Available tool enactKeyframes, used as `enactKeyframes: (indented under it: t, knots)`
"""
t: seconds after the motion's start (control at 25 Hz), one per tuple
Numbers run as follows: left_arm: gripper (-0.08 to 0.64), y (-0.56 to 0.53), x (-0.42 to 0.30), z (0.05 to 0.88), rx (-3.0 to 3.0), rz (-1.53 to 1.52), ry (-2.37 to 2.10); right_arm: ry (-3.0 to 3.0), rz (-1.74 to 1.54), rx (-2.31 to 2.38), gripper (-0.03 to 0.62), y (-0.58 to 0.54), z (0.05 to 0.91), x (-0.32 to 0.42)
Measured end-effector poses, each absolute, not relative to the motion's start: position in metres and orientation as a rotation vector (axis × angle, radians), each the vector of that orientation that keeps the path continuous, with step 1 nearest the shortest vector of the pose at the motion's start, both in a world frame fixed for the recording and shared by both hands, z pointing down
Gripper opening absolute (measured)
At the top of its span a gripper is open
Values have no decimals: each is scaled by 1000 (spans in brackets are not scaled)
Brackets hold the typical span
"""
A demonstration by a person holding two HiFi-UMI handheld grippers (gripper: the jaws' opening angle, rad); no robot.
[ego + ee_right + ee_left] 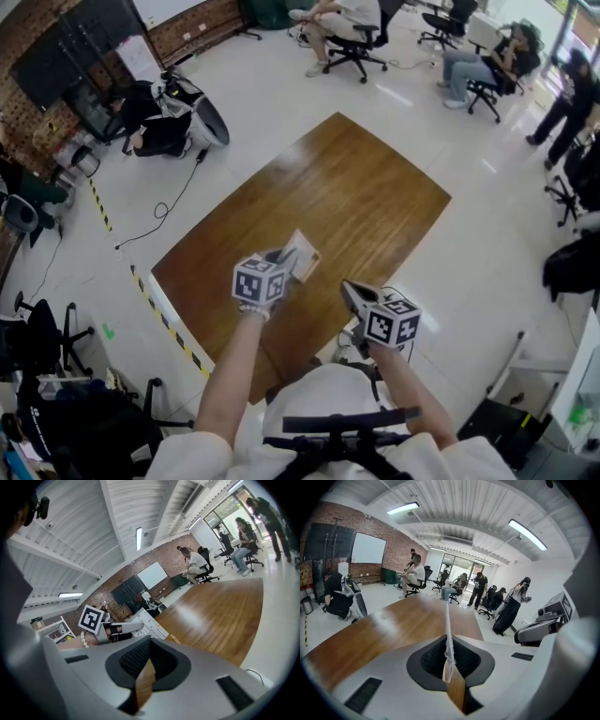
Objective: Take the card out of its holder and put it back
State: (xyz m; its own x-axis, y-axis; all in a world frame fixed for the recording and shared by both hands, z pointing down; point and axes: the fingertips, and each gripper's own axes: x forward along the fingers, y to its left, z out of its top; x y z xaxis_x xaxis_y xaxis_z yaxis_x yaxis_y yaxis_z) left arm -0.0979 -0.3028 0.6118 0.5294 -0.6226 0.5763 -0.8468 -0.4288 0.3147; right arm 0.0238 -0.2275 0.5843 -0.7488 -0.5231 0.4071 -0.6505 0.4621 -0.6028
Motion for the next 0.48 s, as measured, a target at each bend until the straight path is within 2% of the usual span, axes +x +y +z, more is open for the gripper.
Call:
enactKeyframes:
  t: [0.48]
  knots:
    - [14,-312,-98,627,2191,532,-1171,-2523,1166,1026,-3,-237,588,20]
